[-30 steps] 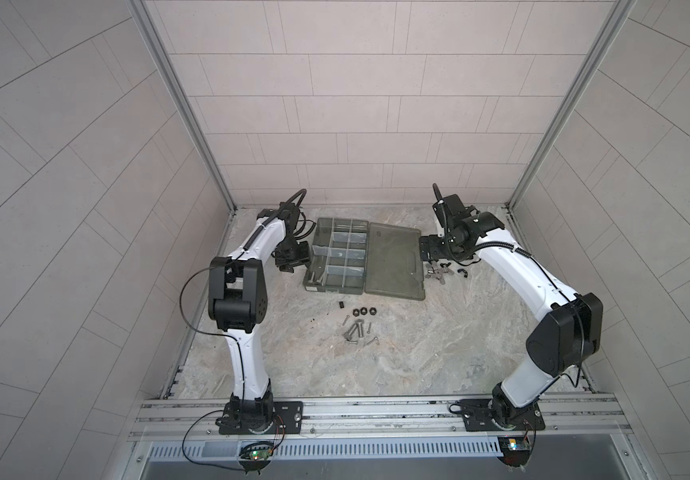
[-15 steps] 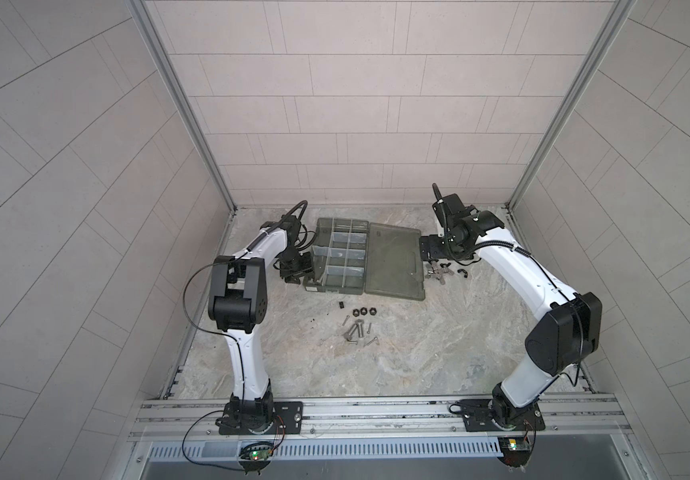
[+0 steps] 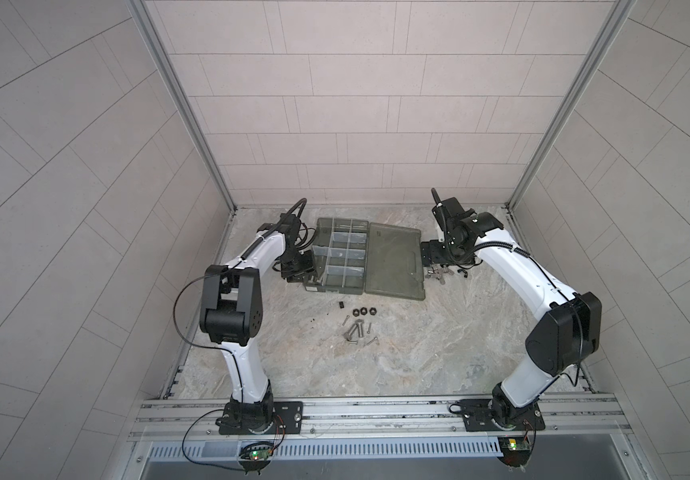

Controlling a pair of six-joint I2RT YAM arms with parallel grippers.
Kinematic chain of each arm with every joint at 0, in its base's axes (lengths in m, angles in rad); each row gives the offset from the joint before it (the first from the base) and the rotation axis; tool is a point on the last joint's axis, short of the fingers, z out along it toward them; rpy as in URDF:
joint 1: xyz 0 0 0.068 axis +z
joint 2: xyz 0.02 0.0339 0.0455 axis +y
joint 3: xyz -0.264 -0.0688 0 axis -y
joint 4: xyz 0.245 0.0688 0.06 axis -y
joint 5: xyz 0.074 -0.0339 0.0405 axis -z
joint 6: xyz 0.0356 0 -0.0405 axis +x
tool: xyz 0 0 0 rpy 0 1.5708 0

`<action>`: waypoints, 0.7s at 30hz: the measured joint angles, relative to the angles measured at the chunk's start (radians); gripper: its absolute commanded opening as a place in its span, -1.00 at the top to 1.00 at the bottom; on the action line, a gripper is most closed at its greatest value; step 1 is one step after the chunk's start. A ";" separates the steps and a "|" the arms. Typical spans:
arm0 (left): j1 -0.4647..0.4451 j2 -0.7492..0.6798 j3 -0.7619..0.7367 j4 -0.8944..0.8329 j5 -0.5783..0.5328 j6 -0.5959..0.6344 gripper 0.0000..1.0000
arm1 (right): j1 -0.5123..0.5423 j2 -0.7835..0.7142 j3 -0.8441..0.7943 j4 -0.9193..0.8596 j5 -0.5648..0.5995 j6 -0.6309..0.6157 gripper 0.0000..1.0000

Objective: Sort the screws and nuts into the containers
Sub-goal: 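Swing the left gripper back to the bolts and lower over a large hex bolt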

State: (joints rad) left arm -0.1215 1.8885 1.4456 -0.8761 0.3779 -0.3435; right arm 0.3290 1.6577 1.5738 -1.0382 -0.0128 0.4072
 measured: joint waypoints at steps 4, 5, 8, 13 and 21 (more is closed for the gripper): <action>-0.050 -0.029 -0.006 0.003 0.001 -0.016 -0.09 | 0.000 -0.031 -0.050 -0.005 -0.002 0.000 -0.99; -0.063 -0.043 -0.010 0.004 0.000 -0.020 -0.10 | 0.000 -0.040 -0.059 -0.005 -0.002 0.000 -0.99; -0.109 -0.109 -0.027 0.000 -0.005 -0.026 -0.11 | 0.000 -0.084 -0.090 -0.005 -0.002 0.000 -0.99; -0.236 -0.222 -0.062 -0.013 -0.030 -0.002 -0.11 | 0.000 -0.146 -0.140 0.001 -0.007 0.000 -0.99; -0.392 -0.274 -0.214 -0.029 -0.072 0.009 -0.10 | 0.000 -0.204 -0.250 0.039 -0.033 0.001 -0.98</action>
State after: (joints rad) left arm -0.5137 1.6142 1.2320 -0.9054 0.3058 -0.3347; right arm 0.3290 1.4532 1.3235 -0.9997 -0.0456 0.4084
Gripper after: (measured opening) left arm 0.553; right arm 0.993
